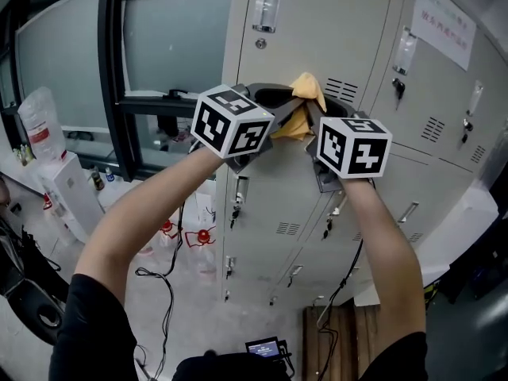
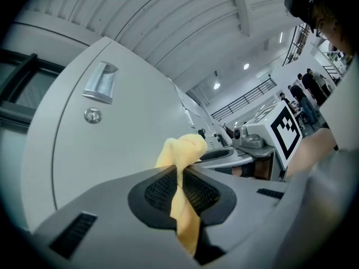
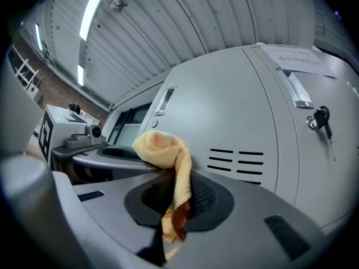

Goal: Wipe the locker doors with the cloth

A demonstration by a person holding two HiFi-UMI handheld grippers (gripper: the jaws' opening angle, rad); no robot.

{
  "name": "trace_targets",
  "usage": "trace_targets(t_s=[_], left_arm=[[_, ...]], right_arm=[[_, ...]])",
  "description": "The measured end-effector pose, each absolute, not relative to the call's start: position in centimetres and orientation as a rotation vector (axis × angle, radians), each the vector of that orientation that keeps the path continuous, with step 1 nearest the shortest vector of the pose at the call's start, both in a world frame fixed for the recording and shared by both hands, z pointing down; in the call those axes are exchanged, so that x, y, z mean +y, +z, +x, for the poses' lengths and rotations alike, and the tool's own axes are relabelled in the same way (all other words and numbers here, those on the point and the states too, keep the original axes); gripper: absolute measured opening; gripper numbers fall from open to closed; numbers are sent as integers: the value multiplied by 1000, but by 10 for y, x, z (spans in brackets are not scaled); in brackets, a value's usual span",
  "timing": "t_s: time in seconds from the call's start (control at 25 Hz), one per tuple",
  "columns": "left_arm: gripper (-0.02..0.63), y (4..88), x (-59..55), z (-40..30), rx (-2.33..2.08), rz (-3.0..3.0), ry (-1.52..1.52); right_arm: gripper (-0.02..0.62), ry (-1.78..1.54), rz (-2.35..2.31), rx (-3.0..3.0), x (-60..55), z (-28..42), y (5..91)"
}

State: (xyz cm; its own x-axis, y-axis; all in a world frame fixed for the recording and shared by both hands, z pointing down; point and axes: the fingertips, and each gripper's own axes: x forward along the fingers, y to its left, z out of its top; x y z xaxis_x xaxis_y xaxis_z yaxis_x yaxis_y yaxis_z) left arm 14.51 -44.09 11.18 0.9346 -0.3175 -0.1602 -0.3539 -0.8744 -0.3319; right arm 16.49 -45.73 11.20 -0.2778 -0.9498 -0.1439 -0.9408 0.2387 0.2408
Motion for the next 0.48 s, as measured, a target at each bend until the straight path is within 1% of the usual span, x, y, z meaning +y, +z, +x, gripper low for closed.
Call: trace_targets(t_s=[0.48], left_arm=[[43,115,-422,220,390,-2765,118]], right_arm=[[61,-407,1955,-2402,-437,241,116]])
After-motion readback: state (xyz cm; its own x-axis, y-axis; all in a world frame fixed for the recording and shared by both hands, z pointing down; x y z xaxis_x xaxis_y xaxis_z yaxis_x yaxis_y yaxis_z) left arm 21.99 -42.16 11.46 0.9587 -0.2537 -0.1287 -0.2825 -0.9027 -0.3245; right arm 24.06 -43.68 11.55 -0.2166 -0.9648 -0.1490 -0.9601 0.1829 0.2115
